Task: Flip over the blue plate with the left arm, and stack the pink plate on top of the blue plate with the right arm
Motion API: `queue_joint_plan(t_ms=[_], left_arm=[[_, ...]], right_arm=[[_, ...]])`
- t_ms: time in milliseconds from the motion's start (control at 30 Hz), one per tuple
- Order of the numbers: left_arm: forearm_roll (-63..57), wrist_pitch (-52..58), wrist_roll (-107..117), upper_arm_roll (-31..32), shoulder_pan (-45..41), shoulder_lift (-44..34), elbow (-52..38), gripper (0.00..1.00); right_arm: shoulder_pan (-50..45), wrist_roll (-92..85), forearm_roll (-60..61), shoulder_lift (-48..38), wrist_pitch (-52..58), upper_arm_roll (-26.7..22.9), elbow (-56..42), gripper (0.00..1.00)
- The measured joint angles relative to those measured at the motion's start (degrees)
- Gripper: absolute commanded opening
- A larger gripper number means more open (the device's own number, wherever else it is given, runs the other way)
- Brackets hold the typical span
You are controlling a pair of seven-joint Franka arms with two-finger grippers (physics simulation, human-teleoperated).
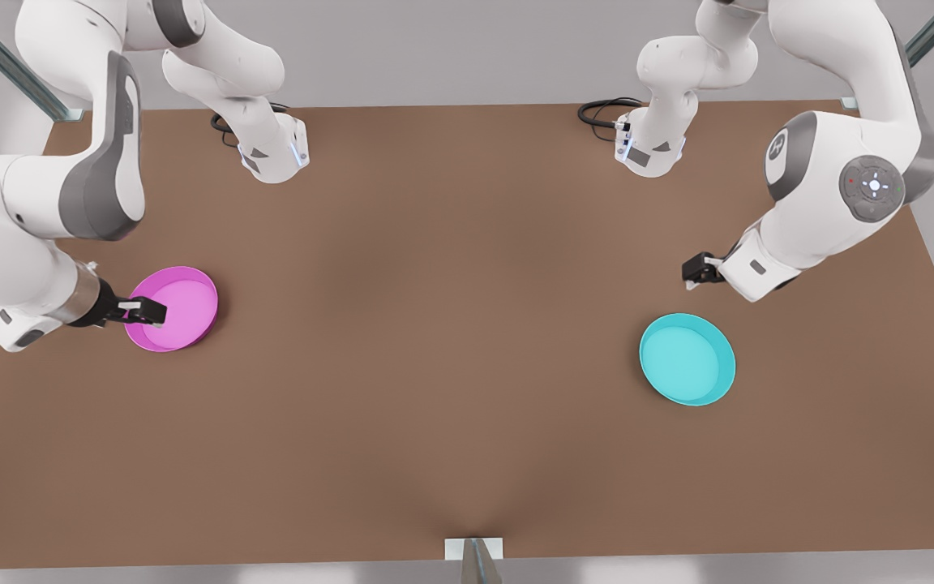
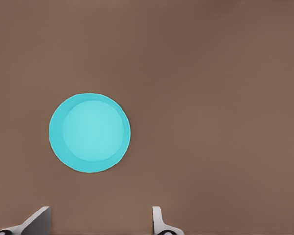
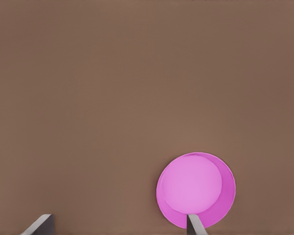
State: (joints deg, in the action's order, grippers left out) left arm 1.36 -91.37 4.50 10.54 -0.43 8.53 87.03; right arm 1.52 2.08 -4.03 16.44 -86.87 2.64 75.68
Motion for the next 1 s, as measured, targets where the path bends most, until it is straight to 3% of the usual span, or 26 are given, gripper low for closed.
queue_joint_plan(t_ms=[133,367,533,667,833,933,1000], left_arm=[[-0.30,-0.38,0.30,-0.84,-0.49,1.47,0.28,1.00],[3.47,-10.73,-5.63,-5.69,2.32,17.33,0.58,1.00],[12.69,-14.37,-27.10,-22.00,1.02,23.50,2.93,1.00],[23.18,-14.46,-35.52,-27.12,1.40,31.87,0.69,0.99],[33.87,-20.58,-35.02,-28.38,1.58,35.28,1.59,0.88],[37.74,-24.13,-35.07,-28.12,1.49,35.52,3.38,0.70],[37.46,-24.11,-35.27,-27.89,1.17,35.31,4.09,0.68]], right_arm=[[-0.06,0.20,-0.02,0.00,-0.09,0.02,0.09,1.00],[-0.20,0.20,-0.10,0.43,-0.14,0.08,0.17,1.00],[-0.08,0.20,-0.03,0.36,-0.14,0.05,0.17,1.00],[-0.21,0.20,-0.02,0.34,-0.05,0.00,0.17,1.00],[-1.03,0.33,-2.32,0.23,0.68,0.01,-0.17,1.00],[-0.54,0.14,-1.69,0.21,0.64,-0.09,-1.78,1.00],[-1.19,0.09,-0.44,-0.48,1.19,0.19,-3.02,1.00]])
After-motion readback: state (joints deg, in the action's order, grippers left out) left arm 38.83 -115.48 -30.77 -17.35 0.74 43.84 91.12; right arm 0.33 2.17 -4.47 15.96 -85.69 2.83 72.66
